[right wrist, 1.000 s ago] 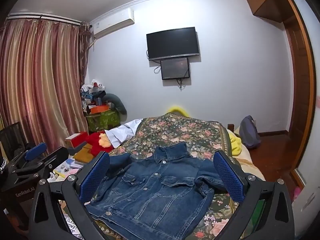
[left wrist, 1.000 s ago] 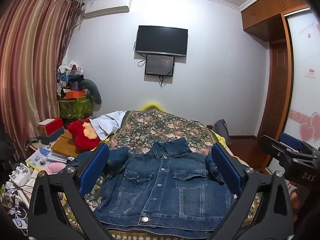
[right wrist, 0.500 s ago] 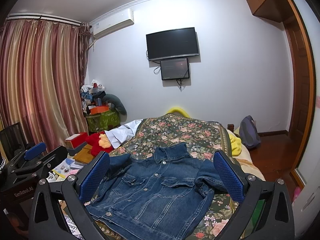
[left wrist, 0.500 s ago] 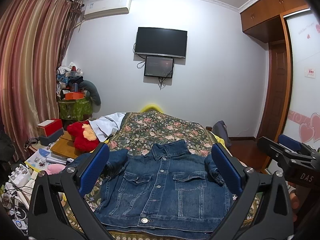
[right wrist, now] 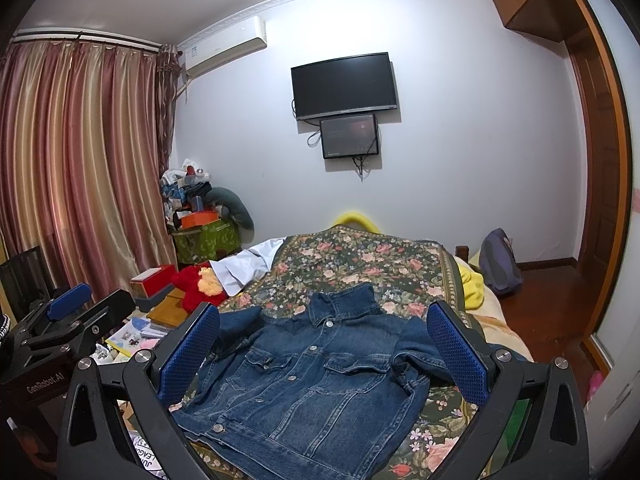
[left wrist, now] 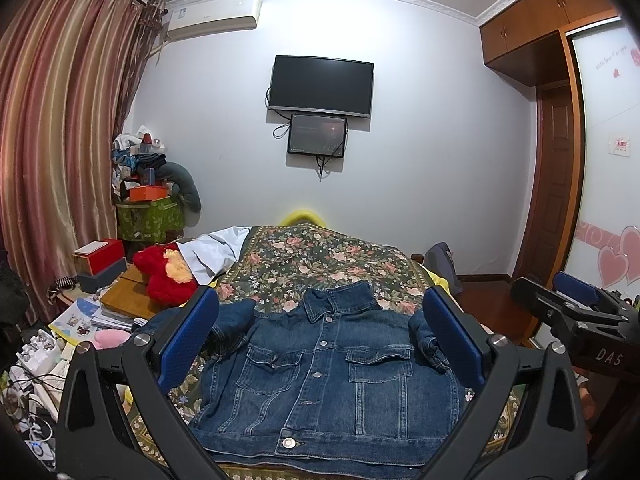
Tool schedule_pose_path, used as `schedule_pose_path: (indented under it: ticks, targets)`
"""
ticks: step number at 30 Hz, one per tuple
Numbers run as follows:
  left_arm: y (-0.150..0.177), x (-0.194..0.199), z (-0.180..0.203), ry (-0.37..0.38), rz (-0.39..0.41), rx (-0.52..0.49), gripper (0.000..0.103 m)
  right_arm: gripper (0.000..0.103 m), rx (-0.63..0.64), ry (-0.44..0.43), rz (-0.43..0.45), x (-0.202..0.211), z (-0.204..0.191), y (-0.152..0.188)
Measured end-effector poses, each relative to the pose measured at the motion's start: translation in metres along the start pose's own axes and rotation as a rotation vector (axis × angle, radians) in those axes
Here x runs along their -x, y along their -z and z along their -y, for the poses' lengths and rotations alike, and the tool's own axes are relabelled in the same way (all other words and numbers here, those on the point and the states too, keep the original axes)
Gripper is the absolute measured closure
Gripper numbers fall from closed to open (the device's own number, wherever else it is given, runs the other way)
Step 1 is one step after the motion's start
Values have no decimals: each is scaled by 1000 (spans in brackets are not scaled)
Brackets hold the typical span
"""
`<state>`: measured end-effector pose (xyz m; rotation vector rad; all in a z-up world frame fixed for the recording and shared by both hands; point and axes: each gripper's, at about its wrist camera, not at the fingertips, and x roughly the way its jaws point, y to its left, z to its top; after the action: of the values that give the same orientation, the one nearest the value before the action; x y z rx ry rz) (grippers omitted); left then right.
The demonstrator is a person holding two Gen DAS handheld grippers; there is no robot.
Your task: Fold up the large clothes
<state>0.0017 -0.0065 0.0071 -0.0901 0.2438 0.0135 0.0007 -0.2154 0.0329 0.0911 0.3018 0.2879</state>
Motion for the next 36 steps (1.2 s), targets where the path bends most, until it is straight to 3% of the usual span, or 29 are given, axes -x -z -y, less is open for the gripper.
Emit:
schedule_pose_path:
  ticks: [7, 17, 24, 28, 31, 36]
  targets:
    - [-2, -1, 2, 7, 12, -5, 0, 0, -5, 5, -17, -3, -2, 2]
    - [6, -40, -24, 10, -108, 80, 0, 0, -36, 20, -100, -32, 0, 1]
    - [12, -95, -64, -100, -99, 47, 0, 0, -35, 42, -179, -85, 4, 1]
    - [17, -125, -99, -203, -172, 28, 0, 0, 3, 66, -216, -126, 4, -2]
    - [23, -147, -130, -238, -222, 77, 0, 0, 36, 75, -237, -159, 3, -5]
    - [39, -186, -177, -362, -320, 107, 0, 0, 56, 37, -288, -219, 2, -11]
